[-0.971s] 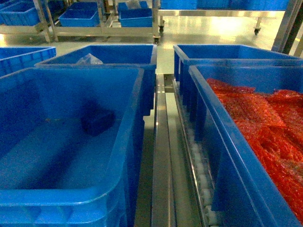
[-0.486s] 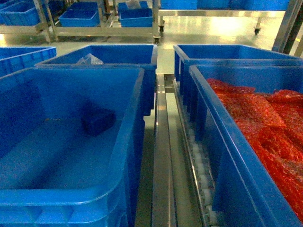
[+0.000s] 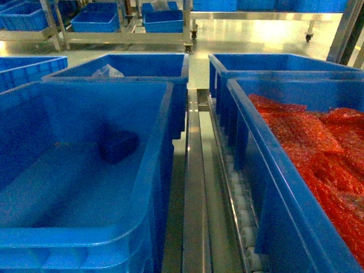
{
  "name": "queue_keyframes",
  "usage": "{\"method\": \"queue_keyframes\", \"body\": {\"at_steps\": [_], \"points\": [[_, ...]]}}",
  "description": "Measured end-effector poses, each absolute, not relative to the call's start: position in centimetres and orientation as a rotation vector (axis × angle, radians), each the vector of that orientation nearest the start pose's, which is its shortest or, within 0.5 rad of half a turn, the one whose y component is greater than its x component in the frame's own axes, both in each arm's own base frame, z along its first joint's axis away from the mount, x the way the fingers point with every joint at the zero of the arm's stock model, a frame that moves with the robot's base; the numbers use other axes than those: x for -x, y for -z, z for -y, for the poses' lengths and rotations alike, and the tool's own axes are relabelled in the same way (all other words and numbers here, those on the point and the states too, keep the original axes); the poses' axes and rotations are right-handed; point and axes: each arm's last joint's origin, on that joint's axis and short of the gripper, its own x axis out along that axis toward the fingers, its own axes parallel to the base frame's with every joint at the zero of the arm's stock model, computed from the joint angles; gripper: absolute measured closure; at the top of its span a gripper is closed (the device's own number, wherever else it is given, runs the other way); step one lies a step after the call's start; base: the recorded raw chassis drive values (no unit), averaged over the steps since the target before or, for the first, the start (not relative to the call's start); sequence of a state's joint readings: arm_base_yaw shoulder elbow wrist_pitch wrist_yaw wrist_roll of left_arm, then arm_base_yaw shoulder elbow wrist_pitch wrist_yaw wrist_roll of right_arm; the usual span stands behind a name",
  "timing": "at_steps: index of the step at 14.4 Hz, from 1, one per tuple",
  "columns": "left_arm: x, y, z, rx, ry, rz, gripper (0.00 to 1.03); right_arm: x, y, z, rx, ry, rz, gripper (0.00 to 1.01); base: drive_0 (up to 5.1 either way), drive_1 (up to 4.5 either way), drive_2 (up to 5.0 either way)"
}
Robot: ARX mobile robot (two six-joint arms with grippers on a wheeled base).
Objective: Pick blue part to blue bin on bottom shelf
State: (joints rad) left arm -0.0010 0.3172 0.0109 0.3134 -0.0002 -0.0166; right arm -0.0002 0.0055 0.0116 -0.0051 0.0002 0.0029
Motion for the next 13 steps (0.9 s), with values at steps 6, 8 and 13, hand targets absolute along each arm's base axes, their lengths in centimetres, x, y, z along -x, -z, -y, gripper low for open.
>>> {"method": "queue_keyframes", "body": {"at_steps": [6, 8, 13], "points": [[-11.1, -17.0, 0.0, 0.017, 0.001, 0.011, 1.01, -9.7, -16.7, 0.0, -0.003, 0.0, 0.001, 0.03, 0.0, 0.0, 0.0], [-11.0, -17.0, 0.0, 0.017, 0.001, 0.012, 1.01, -9.7, -16.7, 0.0, -0.003, 0.0, 0.001, 0.03, 0.0, 0.0, 0.0], [-9.8, -16.6, 0.0, 0.014, 0.0, -0.002, 0.73, -9.7, -16.7, 0.0, -0.003, 0.0, 0.001, 0.03, 0.0, 0.0, 0.0]]}}
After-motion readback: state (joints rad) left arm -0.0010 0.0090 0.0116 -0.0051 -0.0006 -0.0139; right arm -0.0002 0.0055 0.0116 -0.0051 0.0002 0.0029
